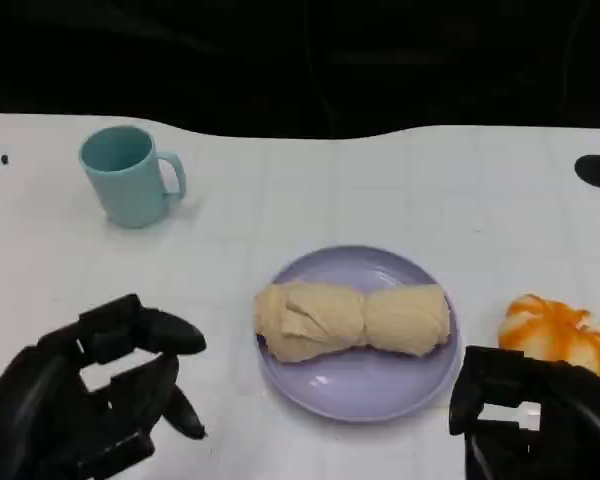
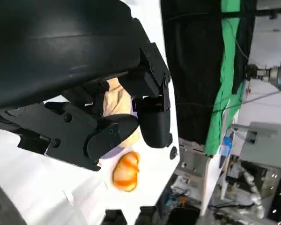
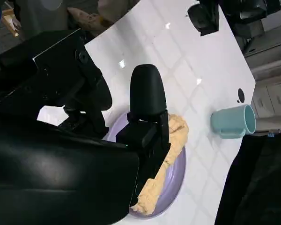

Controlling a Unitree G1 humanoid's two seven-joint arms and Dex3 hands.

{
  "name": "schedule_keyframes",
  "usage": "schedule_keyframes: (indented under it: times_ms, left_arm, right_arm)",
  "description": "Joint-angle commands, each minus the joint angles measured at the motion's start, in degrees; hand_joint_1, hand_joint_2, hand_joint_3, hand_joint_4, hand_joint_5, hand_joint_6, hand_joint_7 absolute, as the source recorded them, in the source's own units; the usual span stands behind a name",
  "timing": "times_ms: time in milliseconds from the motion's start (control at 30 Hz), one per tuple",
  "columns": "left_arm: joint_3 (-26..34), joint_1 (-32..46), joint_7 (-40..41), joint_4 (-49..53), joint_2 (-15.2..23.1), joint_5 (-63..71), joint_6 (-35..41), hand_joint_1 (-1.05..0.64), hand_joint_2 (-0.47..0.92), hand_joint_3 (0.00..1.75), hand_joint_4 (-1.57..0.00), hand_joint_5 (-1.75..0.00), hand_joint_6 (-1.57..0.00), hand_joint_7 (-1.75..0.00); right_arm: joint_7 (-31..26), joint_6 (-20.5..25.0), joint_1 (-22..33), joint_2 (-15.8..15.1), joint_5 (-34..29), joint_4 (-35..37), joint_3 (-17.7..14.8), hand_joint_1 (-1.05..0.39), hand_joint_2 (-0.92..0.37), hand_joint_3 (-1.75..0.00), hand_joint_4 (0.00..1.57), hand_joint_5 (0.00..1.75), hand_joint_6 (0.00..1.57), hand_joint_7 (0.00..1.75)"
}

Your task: Grasp the towel on the left side of the plate with the left hand and place it into the plate.

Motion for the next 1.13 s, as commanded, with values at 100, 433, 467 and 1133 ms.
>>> schedule_keyframes:
  times_ms: [100, 433, 467, 1133]
  left_arm:
    - [-0.65, 2.23, 0.81, 1.86, -1.12, -1.23, -0.73, -0.19, 0.71, 0.83, -0.73, -1.71, -0.72, -1.39]
    - [-1.18, 2.12, 0.64, 6.1, -2.55, -0.34, -3.69, -0.19, 0.65, 0.92, -0.73, -1.75, -0.73, -1.45]
    - [-1.23, 2.07, 0.63, 6.29, -2.39, -0.17, -3.91, -0.19, 0.65, 0.92, -0.73, -1.75, -0.73, -1.44]
    - [-1.1, 2.18, 0.43, 6.05, -0.52, 0.18, -4.37, -0.16, 0.61, 0.97, -0.77, -1.71, -0.78, -1.4]
  right_arm:
    - [0.74, -0.89, 0.15, -0.86, 0.02, 0.95, -1.56, 0.07, -0.49, -1.43, 0.81, 1.75, 0.67, 1.62]
    - [2.03, -3.06, 1.28, -1.3, -0.52, 2.22, -2.01, 0.07, -0.51, -1.44, 0.8, 1.75, 0.66, 1.62]
    - [2.11, -3.37, 1.38, -1.12, -0.45, 2.35, -2.03, 0.08, -0.52, -1.44, 0.8, 1.75, 0.66, 1.63]
    - [1.26, -2.66, 1.92, -0.97, -0.16, 0.8, -1.54, 0.08, -0.52, -1.43, 0.81, 1.75, 0.66, 1.64]
